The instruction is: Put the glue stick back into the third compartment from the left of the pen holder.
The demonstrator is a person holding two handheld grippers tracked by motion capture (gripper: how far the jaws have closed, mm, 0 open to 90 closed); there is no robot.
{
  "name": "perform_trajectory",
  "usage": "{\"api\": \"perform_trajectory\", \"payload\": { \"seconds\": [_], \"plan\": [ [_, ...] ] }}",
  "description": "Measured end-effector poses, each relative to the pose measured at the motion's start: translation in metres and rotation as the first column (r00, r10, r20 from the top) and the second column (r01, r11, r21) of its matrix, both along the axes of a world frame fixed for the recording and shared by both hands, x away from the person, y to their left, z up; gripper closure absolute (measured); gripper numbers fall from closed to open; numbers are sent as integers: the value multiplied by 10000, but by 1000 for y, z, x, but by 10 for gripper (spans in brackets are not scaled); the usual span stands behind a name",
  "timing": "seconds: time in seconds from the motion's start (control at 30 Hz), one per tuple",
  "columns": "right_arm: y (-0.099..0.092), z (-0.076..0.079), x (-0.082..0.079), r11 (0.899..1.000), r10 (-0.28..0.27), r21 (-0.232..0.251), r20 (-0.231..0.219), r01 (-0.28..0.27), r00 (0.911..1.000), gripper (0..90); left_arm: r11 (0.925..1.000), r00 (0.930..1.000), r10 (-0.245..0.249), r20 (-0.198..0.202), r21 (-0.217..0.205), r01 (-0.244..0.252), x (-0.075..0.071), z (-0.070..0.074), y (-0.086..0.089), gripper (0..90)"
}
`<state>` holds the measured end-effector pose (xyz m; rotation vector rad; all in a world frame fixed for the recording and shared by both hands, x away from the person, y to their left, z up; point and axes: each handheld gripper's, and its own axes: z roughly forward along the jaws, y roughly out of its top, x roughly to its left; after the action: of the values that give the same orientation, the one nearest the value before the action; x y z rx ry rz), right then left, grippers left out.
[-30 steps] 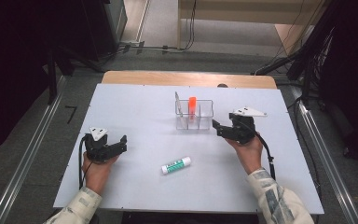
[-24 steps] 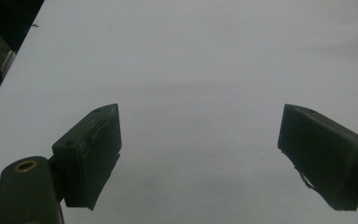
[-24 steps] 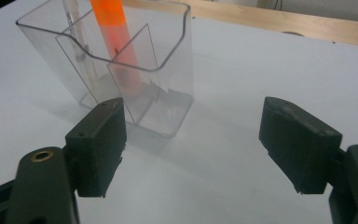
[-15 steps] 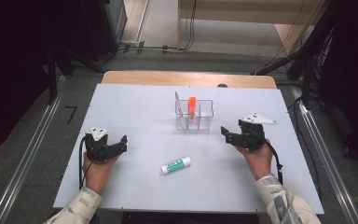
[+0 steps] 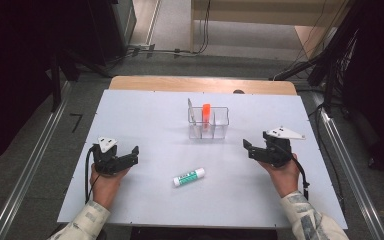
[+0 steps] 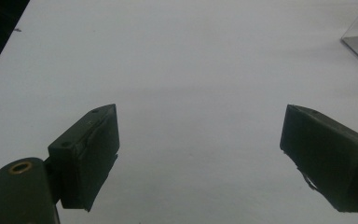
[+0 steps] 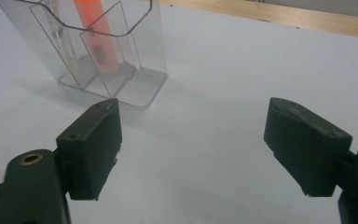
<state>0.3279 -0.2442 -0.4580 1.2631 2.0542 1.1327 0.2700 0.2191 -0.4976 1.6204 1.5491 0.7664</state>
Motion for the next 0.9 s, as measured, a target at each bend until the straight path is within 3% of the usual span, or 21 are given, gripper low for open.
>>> {"api": "perform_trajectory", "payload": {
  "seconds": [0.23, 0.37, 0.43, 0.5, 0.73, 0.9],
  "plan": [
    [-16, -1, -6, 9997, -242, 90, -75, 243, 9997, 175, 9979, 9980, -639, -23, -67, 638, -2, 1, -9, 115],
    [-23, -2, -9, 9994, -346, 41, -101, 347, 9993, 175, 9939, 9938, -1098, 154, -25, 1099, -5, 3, -17, 113],
    [-26, -3, -10, 9991, -422, -8, -110, 421, 9991, 175, 9883, 9886, -1503, -18, -268, 1502, -4, 3, -20, 107],
    [-30, -3, -11, 9989, -475, 1, -139, 475, 9988, 175, 9839, 9842, -1770, -73, -255, 1767, -4, 2, -25, 104],
    [-38, -4, -17, 9986, -522, 44, -207, 523, 9984, 175, 9730, 9731, -2298, 159, -173, 2301, -7, 4, -41, 92],
    [-41, -6, -18, 9986, -523, 17, -318, 524, 9981, 175, 9611, 9604, -2756, 417, -53, 2761, -10, 6, -53, 95]
  ]
}}
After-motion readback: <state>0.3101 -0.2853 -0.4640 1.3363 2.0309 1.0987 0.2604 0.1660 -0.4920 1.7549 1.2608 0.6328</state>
